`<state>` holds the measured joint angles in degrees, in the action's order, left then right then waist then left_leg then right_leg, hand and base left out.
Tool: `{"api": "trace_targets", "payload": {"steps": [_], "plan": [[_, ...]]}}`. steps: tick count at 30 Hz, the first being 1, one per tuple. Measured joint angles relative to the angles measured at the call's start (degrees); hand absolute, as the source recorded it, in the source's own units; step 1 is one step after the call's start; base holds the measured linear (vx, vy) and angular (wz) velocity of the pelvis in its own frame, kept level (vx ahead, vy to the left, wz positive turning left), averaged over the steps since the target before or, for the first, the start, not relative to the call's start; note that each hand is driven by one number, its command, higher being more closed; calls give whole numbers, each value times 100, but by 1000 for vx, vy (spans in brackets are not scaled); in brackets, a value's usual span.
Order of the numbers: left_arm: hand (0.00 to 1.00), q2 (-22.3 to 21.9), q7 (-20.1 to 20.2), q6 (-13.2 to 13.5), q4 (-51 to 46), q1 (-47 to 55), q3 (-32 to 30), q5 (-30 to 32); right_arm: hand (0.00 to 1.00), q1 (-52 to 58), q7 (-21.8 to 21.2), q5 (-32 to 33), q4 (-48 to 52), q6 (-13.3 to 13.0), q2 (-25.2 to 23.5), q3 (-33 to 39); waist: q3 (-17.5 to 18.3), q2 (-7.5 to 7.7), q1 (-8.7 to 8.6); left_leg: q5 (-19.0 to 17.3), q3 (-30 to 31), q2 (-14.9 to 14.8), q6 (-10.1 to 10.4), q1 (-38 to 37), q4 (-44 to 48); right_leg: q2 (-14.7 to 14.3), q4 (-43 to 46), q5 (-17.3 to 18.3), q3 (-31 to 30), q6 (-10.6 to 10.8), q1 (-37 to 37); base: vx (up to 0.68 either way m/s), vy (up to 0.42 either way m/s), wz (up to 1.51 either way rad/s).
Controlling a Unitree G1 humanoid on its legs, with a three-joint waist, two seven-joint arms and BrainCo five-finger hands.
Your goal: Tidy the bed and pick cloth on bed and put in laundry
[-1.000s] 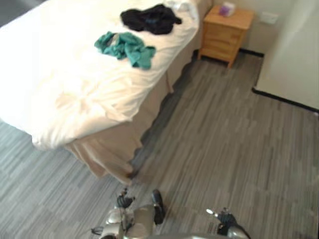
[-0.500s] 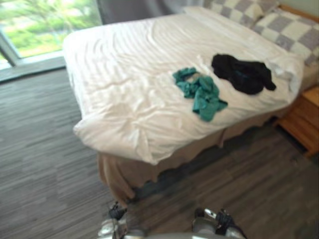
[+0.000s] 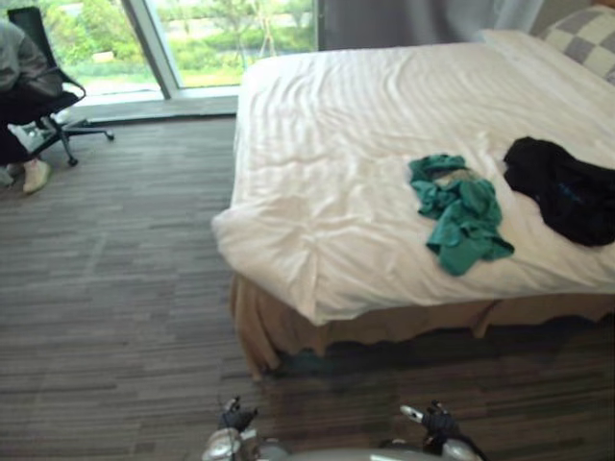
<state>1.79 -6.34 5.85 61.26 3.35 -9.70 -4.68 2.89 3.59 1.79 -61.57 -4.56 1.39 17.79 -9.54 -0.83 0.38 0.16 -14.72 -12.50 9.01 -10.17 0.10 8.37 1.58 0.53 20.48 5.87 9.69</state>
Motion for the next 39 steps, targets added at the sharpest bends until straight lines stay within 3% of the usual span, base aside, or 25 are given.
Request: {"api": "trace_targets", "payload": {"steps": [2,7,11,16,19,23,28,32,35,39], "plan": [[0,27,2,-19,9,20,-137,-164,0,30,7,40,6,-1,-51,107,16,36,-26,20,-33,53,-28,-57,-18,36,-119,-59,-3,24,94,-52,35,-3],[0,300,-107,-32,-24,3,-1550,-1003,0,156,3,62,210,-27,-42,273,58,7,-147,77,-311,64,-24,-149,-266,-14,-400,-257,-99,-12,114,-104,23,-14],[0,1151,-336,-10,-285,-228,-2737,-1629,0,474,1,89,349,-90,102,155,95,-56,-214,83,-431,65,-22,-180,-360,-51,-586,-420,-182,-37,114,-73,-1,-13],[0,2281,-792,237,-975,-939,-3079,-1744,0,1149,7,102,347,-141,148,1,172,-56,-242,116,-429,72,-6,-205,-418,-59,-598,-457,-184,-1,111,0,2,-1],[0,2753,-1012,362,-1673,-1401,-2742,-1686,0,1334,9,218,368,-148,180,-69,180,-55,-255,118,-417,96,-2,-196,-421,-47,-637,-477,-189,7,110,0,3,-1],[0,3301,-1157,397,-2411,-2039,-1883,-720,0,1408,-13,304,401,-160,221,-82,253,-114,-260,119,-414,137,-2,-161,-425,-24,-695,-509,-216,24,94,10,5,0],[0,3393,-1156,338,-2798,-2734,-635,828,0,1445,-113,464,423,-184,248,-72,303,-167,-277,119,-469,147,-1,-127,-416,-21,-683,-512,-309,21,-23,30,13,-6],[0,3409,-1108,199,-2972,-3347,476,1974,0,1380,-140,476,505,-225,291,-48,221,-266,-427,120,-601,147,-6,121,-335,-4,-548,-552,-487,-24,-419,-33,12,-20],[0,3411,-1024,181,-2855,-3869,985,2355,0,1237,-141,475,570,-245,345,-27,97,-367,-604,163,-626,148,-64,418,-301,4,-462,-585,-542,-52,-781,-59,-6,-12],[0,3406,-804,95,-2609,-4691,1630,2800,0,995,-133,475,622,-235,367,49,-278,-411,-658,192,-753,123,-81,768,-208,7,-262,-587,-711,-57,-1240,-74,-15,-18]]}}
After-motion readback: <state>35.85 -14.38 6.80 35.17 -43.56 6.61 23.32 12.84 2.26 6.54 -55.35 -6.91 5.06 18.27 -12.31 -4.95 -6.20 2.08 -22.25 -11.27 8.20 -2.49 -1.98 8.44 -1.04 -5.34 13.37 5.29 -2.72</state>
